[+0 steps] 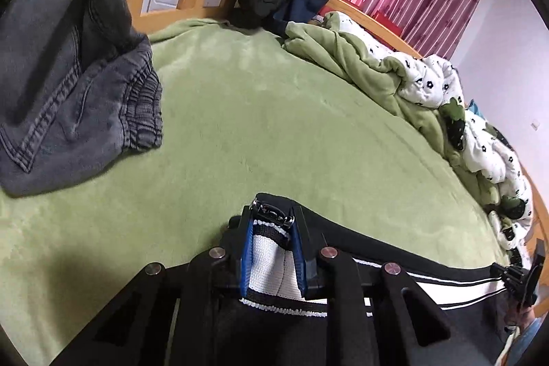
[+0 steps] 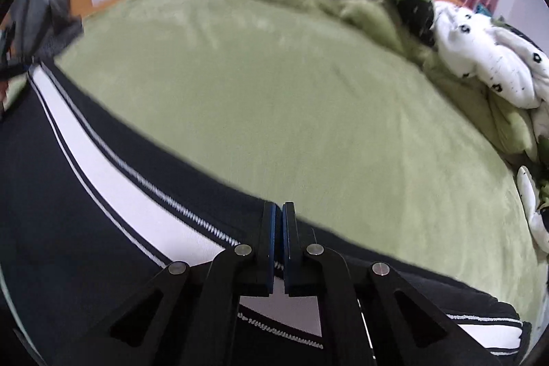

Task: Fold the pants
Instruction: 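Grasp the white-striped edge with both grippers and pull it open flat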

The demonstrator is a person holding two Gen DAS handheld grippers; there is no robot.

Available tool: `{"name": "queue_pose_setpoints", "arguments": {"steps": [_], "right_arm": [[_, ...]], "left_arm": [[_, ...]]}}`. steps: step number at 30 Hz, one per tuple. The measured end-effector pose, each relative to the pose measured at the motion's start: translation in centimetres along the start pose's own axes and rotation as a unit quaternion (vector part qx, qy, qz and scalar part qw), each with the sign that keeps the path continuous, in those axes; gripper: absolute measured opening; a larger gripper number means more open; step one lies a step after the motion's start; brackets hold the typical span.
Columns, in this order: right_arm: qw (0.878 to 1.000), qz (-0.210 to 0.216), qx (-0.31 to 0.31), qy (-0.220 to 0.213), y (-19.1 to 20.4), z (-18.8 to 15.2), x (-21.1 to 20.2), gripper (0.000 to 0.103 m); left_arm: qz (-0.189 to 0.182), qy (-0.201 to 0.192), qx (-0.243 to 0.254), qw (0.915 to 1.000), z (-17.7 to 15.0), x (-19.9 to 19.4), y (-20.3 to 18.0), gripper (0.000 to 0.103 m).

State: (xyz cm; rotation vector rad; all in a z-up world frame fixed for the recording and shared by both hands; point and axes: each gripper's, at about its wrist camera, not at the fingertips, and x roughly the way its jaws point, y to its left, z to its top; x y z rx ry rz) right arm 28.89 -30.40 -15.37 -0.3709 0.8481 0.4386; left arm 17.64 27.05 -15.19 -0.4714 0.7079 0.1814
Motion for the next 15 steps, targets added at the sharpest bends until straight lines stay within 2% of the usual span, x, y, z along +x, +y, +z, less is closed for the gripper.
{"name": "queue_pose_setpoints", "arguments": {"steps": [4, 6, 9, 10, 12, 14, 15], "right_arm": [[0.999, -0.005, 0.004, 0.034, 0.4, -0.7, 3.7, 0.003], [0.999, -0.014, 0.030, 0.019, 0.4, -1.4, 4.0, 0.004], [0.996, -0.008, 0.084, 0.008, -0.9, -1.5, 2.7, 0.011], [0.996, -0.012, 0.094, 0.004, -1.4, -1.6, 2.0, 0.018], [0.992, -0.043, 0.112, -0.025, -2.9, -2.2, -0.5, 0.030], [0.987, -0.079, 0.133, -0.053, -5.4, -3.4, -3.1, 0.053], [0.984, -0.090, 0.145, -0.053, -6.6, -3.9, -3.7, 0.058]], "left_arm": [[0.053, 0.029, 0.017, 0.9980, -0.7, 2.6, -0.4, 0.020], [0.056, 0.021, 0.023, 0.9979, -0.7, 2.3, -0.6, 0.020], [0.059, 0.023, 0.024, 0.9977, -0.5, 1.8, -0.6, 0.027], [0.060, 0.029, 0.022, 0.9975, -0.5, 1.7, -0.6, 0.034], [0.061, 0.037, 0.020, 0.9972, -0.6, 1.0, -0.5, 0.038], [0.054, 0.032, 0.020, 0.9978, -0.9, 0.0, -0.5, 0.045], [0.050, 0.029, 0.021, 0.9981, -1.0, -0.4, -0.6, 0.049]]}}
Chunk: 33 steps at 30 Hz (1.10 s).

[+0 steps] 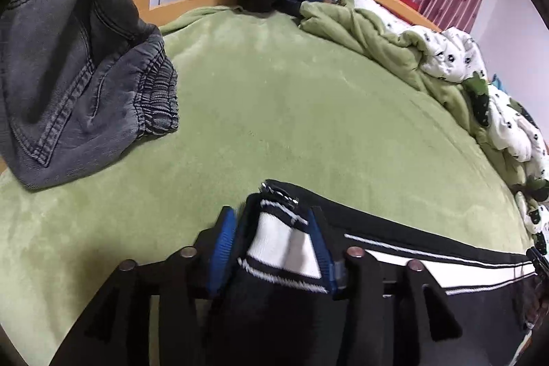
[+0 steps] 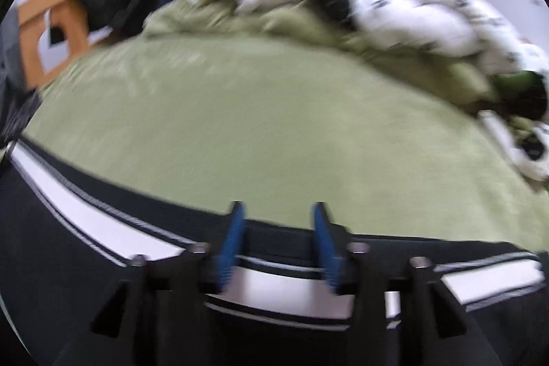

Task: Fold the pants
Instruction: 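Grasp the white-striped edge with both grippers and pull it open flat, then open both grippers and release the striped edge onto the blanket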

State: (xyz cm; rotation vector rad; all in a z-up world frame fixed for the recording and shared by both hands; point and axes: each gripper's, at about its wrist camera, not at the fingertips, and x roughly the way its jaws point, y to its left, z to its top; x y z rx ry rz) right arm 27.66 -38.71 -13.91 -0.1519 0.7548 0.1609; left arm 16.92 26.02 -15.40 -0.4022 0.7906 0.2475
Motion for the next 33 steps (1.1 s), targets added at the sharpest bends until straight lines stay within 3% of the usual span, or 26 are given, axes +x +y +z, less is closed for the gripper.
{"name": "queue_pose_setpoints", "arguments": {"steps": [1, 2, 5, 8, 14, 16, 19, 22, 25, 27, 29, 33], "right_arm": [[1.000, -0.007, 0.015, 0.005, -1.7, -0.3, -0.2, 0.060], [1.000, -0.011, 0.023, 0.013, -2.7, -0.4, 0.0, 0.060], [0.993, -0.062, 0.033, 0.095, -5.3, -1.8, 4.3, 0.059], [0.994, -0.085, 0.028, 0.071, -4.9, -2.0, 5.5, 0.061], [0.991, -0.105, 0.048, 0.069, -4.9, -1.3, 5.0, 0.059], [0.988, -0.111, 0.088, 0.055, -5.1, -1.0, 2.8, 0.057], [0.988, -0.072, 0.133, 0.023, -4.3, -1.0, -1.9, 0.057], [0.990, -0.065, 0.122, 0.040, -1.6, -0.8, -6.3, 0.057], [0.990, -0.098, 0.099, 0.035, 1.2, -1.3, -9.7, 0.057], [0.992, -0.076, 0.095, 0.037, 3.0, -1.6, -12.4, 0.061], [0.993, -0.047, 0.105, 0.029, 4.3, -1.9, -14.6, 0.076], [0.995, -0.046, 0.085, -0.003, 7.2, -2.0, -18.8, 0.078]], "left_arm": [[-0.003, -0.006, -0.001, 1.0000, -0.3, -0.5, -0.1, 0.056], [-0.011, -0.013, -0.002, 0.9999, -0.7, -1.0, -0.4, 0.056], [-0.025, -0.013, 0.001, 0.9996, -1.3, -1.1, -1.5, 0.057], [-0.027, -0.004, 0.010, 0.9996, -1.7, -0.9, -3.2, 0.057], [-0.045, 0.015, -0.006, 0.9988, -2.1, -2.4, -4.1, 0.056], [-0.048, 0.018, -0.005, 0.9987, -2.4, -3.9, -4.1, 0.056], [-0.038, 0.011, 0.002, 0.9992, -3.1, -6.9, -4.1, 0.056], [-0.032, -0.003, 0.017, 0.9993, -3.5, -9.9, -4.7, 0.055], [-0.032, -0.019, 0.033, 0.9988, -3.7, -12.8, -5.6, 0.055], [-0.043, -0.026, 0.051, 0.9975, -3.9, -14.9, -6.6, 0.055], [-0.040, -0.036, 0.062, 0.9966, -4.1, -16.5, -7.5, 0.054], [-0.064, -0.033, 0.087, 0.9936, -4.3, -20.3, -9.6, 0.054]]}}
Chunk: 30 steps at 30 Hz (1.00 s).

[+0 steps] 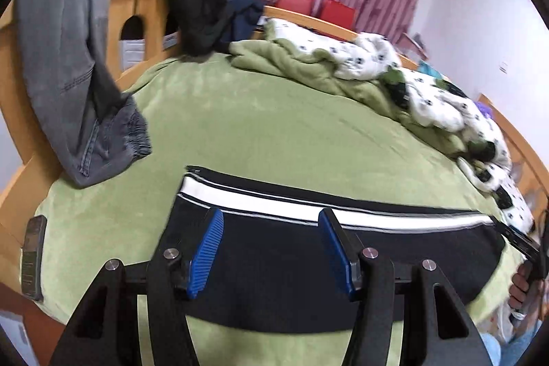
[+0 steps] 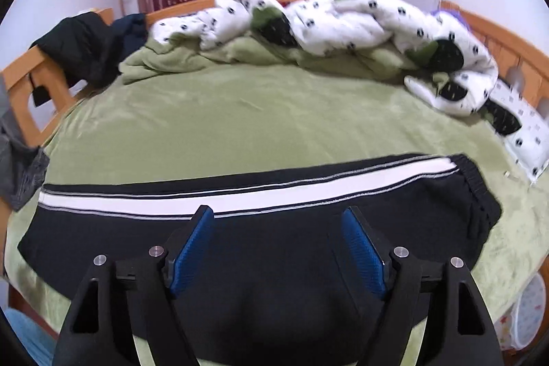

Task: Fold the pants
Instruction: 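Open both grippers and release the striped edge onto the blanket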

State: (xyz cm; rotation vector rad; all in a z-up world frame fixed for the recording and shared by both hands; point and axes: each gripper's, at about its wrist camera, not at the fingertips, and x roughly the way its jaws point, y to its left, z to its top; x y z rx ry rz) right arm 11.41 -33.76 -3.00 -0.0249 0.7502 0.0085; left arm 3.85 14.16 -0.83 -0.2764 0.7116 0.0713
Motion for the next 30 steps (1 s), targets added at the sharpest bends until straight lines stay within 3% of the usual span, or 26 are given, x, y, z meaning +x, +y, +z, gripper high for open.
{"name": "queue_pose_setpoints", "arguments": {"steps": [5, 7, 11, 17, 20, 25, 30], "right_arm": [[0.999, 0.027, 0.031, -0.024, 1.4, -0.1, -3.7, 0.085], [0.997, 0.047, 0.056, -0.040, 1.6, -0.2, -4.8, 0.090], [0.995, 0.044, 0.073, -0.053, 2.4, -0.3, -5.5, 0.090], [0.995, 0.082, 0.055, -0.010, 4.1, -1.5, -4.2, 0.090], [0.992, 0.104, 0.064, -0.008, 3.8, -3.4, -3.3, 0.090], [0.993, 0.078, 0.085, 0.016, 2.4, -5.7, -0.8, 0.090], [0.984, 0.100, 0.136, 0.053, 2.1, -5.3, 1.5, 0.090]], "left_arm": [[-0.020, -0.016, 0.009, 0.9996, -1.3, -2.6, -1.9, 0.055], [-0.033, -0.016, -0.001, 0.9993, -2.2, -2.7, -1.9, 0.055], [-0.062, -0.020, -0.029, 0.9975, -4.6, -2.2, -0.9, 0.055], [-0.037, -0.016, -0.009, 0.9991, -7.0, 0.4, -0.7, 0.055], [-0.051, -0.001, -0.015, 0.9986, -7.3, 1.9, -0.9, 0.055], [-0.052, 0.024, 0.022, 0.9981, -8.3, 4.2, -2.3, 0.055], [-0.045, 0.025, 0.042, 0.9978, -8.4, 5.0, -3.5, 0.055]]}}
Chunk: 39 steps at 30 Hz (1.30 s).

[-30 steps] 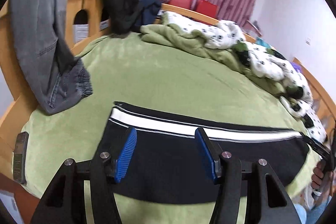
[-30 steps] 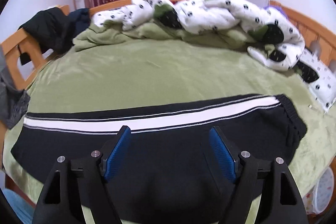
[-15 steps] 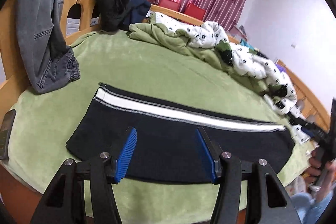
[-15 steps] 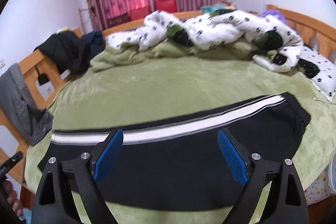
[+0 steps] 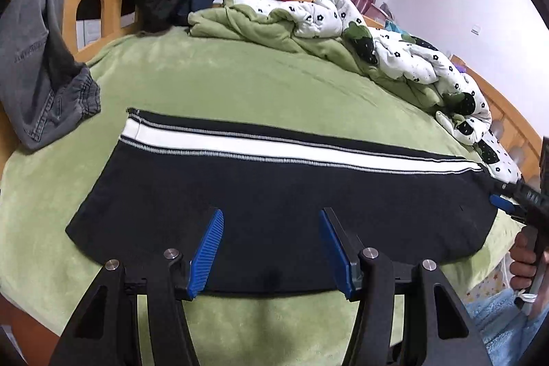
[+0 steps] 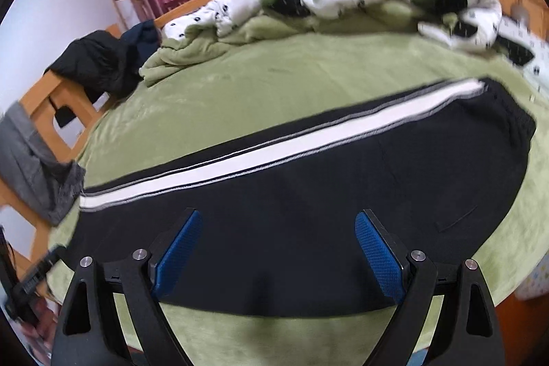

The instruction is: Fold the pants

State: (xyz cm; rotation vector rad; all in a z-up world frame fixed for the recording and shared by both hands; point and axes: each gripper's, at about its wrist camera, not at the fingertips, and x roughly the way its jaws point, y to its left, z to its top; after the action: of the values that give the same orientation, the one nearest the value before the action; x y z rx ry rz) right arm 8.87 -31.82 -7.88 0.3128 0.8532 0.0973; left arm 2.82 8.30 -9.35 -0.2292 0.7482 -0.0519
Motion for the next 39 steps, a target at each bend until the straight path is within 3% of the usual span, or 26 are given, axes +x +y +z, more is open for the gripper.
{"name": "queue_pose_setpoints", "arguments": {"steps": [3, 6, 8, 10, 12, 15, 19, 22, 26, 30, 32, 35, 39], "right_arm": [[0.999, 0.034, -0.005, -0.018, 1.0, 0.5, -0.7, 0.090], [0.998, -0.007, -0.045, -0.039, 2.6, 0.5, -1.0, 0.090], [0.998, 0.006, -0.054, -0.035, 3.3, 0.3, -1.5, 0.090], [0.995, 0.022, -0.078, -0.050, 3.9, -0.3, -2.2, 0.090], [0.992, -0.007, -0.110, -0.054, 4.6, -0.8, -2.2, 0.090], [0.989, -0.024, -0.141, -0.042, 5.4, -1.3, -1.8, 0.090], [0.986, -0.046, -0.155, -0.031, 5.9, -1.7, -1.0, 0.090], [0.985, -0.051, -0.161, -0.022, 6.1, -1.9, -0.9, 0.090], [0.982, -0.073, -0.166, -0.044, 5.7, -2.6, -1.4, 0.090], [0.983, -0.085, -0.158, -0.031, 5.1, -2.4, -0.8, 0.090], [0.984, -0.087, -0.153, -0.024, 4.7, -2.3, -0.6, 0.090], [0.985, -0.084, -0.145, -0.028, 4.3, -2.3, -0.4, 0.090], [0.986, -0.097, -0.135, -0.017, 4.3, -1.6, 0.6, 0.090]], "left_arm": [[0.002, 0.008, -0.011, 0.9999, 0.3, 0.3, -0.3, 0.055], [-0.030, -0.002, -0.011, 0.9995, 0.3, -0.5, -0.5, 0.056], [-0.007, -0.026, 0.008, 0.9996, -0.1, -1.0, -1.0, 0.056], [0.004, -0.024, 0.011, 0.9996, -0.4, -1.1, -1.1, 0.056], [-0.010, -0.022, 0.016, 0.9996, -0.9, -1.3, -0.9, 0.056], [0.004, -0.018, 0.021, 0.9996, -0.9, -1.0, -0.4, 0.056], [-0.033, 0.002, -0.029, 0.9990, -1.0, -0.5, 1.7, 0.056], [-0.012, 0.009, -0.052, 0.9985, -1.5, 0.1, 3.2, 0.056], [-0.023, 0.020, -0.090, 0.9955, -2.9, 0.4, 5.6, 0.056], [0.001, 0.036, -0.094, 0.9949, -4.9, 1.3, 7.8, 0.056], [0.002, 0.058, -0.121, 0.9909, -5.8, 2.1, 9.4, 0.056], [-0.026, 0.073, -0.171, 0.9823, -6.5, 2.4, 11.3, 0.056], [-0.037, 0.080, -0.197, 0.9764, -7.0, 3.3, 12.2, 0.056]]}}
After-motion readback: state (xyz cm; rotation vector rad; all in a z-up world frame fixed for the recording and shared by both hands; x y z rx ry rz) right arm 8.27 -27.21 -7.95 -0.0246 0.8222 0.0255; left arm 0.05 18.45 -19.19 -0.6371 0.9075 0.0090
